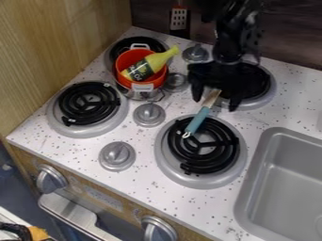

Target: Turned the knife to left side

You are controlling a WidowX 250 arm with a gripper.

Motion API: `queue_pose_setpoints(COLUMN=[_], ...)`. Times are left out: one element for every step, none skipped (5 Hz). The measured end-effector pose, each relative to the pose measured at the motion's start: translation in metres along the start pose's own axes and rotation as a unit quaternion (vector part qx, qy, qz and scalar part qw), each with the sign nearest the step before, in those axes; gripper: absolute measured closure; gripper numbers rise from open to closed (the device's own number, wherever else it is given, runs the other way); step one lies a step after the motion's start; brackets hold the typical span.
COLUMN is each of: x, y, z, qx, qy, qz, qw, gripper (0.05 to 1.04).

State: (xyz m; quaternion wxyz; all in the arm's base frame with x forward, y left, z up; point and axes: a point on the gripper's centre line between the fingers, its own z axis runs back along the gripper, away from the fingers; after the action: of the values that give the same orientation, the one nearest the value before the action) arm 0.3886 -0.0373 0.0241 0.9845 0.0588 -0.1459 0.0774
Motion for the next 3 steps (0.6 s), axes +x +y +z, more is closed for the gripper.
queue_pose_setpoints(x=[0.0008, -0.0014, -0.0016], y=[0.0056, 0.0089, 0.0078], z=[-0.0030, -0.0089, -0.0114], qx=[0.015, 0.026, 0.014], qy=[-0.005, -0.009, -0.012], qz=[-0.002, -0.015, -0.014], qw=[0.9999, 0.9995, 0.9997], gripper=[0.083, 0.098, 0.183])
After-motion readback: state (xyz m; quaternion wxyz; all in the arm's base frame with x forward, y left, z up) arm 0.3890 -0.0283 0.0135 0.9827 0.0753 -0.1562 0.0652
